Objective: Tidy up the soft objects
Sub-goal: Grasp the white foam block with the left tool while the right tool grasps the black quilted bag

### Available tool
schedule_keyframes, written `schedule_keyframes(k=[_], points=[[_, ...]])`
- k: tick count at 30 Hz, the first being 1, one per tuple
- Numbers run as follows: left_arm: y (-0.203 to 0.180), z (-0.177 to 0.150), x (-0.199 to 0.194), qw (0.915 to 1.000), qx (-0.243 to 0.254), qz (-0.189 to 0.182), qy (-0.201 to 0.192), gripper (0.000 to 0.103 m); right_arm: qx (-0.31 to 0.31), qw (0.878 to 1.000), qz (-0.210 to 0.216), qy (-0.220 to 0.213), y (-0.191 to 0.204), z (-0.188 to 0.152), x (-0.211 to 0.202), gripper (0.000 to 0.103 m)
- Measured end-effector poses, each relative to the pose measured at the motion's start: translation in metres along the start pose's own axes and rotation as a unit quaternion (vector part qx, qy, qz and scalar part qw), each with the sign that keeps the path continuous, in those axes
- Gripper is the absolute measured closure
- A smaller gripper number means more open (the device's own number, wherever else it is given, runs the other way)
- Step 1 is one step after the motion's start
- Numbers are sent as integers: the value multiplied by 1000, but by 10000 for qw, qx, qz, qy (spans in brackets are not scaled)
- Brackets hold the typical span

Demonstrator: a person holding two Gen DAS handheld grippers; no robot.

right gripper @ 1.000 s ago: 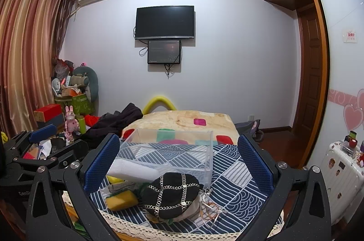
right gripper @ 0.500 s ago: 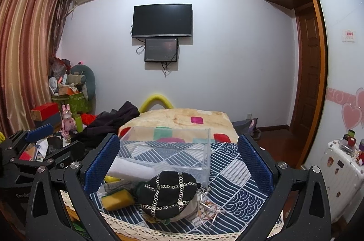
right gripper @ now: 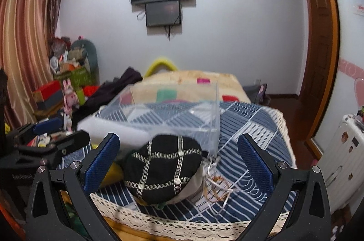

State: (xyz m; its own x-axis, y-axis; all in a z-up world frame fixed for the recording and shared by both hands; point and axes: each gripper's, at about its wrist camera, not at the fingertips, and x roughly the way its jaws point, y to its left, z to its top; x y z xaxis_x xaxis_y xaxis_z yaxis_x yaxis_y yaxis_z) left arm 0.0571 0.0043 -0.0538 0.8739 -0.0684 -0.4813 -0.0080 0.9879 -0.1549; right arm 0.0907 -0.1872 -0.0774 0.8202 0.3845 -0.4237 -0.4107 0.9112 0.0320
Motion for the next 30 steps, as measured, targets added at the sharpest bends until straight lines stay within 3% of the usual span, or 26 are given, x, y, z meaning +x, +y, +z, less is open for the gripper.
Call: schedule_keyframes(k=[7,12,14,15,16,22,26,28,30], points=[[4,-6,26,9994,-222,175,201,0,-29,9986,270,452,4,-14,22,0],[13,-6,38,9977,-539,-166,368,0,-122,9976,293,611,7,-20,35,1],[15,-6,38,9975,-602,-197,307,4,-157,9975,296,630,9,-21,38,7],[16,-5,37,9974,-606,-247,289,16,-187,9972,308,655,9,-21,39,16],[16,-5,36,9974,-600,-308,270,20,-214,9969,308,687,10,-21,40,26],[11,-5,35,9986,-449,-199,220,20,-284,9976,146,619,8,-19,39,59],[8,-2,25,9993,-341,-155,61,21,-339,9975,98,611,7,-19,39,72],[5,-1,20,9996,-269,-70,-40,21,-373,9978,7,555,7,-18,36,86],[3,1,13,9997,-209,9,-147,21,-360,9980,7,522,6,-15,35,87]])
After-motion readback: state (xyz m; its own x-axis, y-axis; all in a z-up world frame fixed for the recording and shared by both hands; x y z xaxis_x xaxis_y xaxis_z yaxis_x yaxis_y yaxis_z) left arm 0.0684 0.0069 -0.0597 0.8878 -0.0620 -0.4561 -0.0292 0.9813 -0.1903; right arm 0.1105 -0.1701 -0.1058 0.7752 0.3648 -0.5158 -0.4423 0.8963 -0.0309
